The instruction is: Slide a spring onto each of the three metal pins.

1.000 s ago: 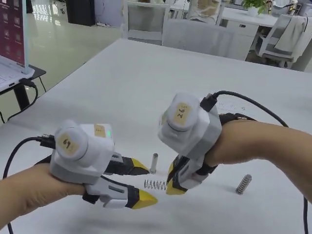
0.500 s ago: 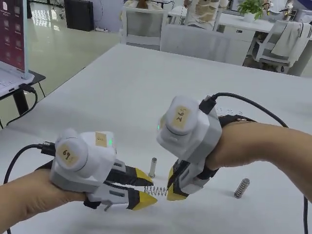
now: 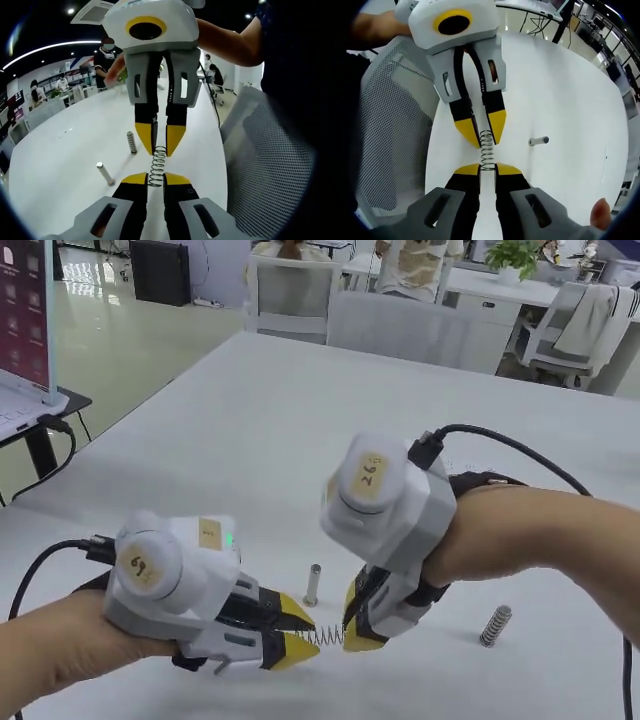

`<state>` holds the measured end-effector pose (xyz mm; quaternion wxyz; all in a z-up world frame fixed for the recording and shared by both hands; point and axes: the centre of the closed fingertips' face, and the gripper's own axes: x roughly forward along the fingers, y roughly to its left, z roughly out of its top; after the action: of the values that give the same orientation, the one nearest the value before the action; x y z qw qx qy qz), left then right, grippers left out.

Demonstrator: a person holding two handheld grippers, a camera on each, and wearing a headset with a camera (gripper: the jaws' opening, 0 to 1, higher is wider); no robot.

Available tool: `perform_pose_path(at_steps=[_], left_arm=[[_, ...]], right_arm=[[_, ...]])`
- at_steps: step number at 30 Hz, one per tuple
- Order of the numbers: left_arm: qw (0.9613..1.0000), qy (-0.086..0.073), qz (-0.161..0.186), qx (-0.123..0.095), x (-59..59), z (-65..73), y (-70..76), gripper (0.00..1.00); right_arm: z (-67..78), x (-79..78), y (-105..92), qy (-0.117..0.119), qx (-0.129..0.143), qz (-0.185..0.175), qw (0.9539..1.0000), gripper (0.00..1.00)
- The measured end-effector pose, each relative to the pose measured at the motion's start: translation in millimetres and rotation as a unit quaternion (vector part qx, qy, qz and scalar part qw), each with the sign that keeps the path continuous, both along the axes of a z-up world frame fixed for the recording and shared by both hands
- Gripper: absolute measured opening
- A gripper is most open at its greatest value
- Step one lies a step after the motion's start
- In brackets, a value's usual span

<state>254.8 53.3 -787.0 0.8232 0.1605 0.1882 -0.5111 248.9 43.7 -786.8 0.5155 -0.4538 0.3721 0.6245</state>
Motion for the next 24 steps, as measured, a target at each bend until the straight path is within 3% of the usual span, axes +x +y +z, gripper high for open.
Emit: perform_pose_path(at_steps=[15, 24], left_arm=[[1.0000, -0.002, 0.005, 0.001, 2.1, 1.3, 1.4, 0.03], [0.9999, -0.005, 0.006, -0.007, 2.9, 6.0, 0.8, 0.03]], right_arm=[[27.5, -4.1, 19.7, -0.023, 0.033, 0.022, 0.9990, 0.08], [34.2, -6.1, 26.4, -0.030, 0.042, 0.031, 0.9982, 0.08]])
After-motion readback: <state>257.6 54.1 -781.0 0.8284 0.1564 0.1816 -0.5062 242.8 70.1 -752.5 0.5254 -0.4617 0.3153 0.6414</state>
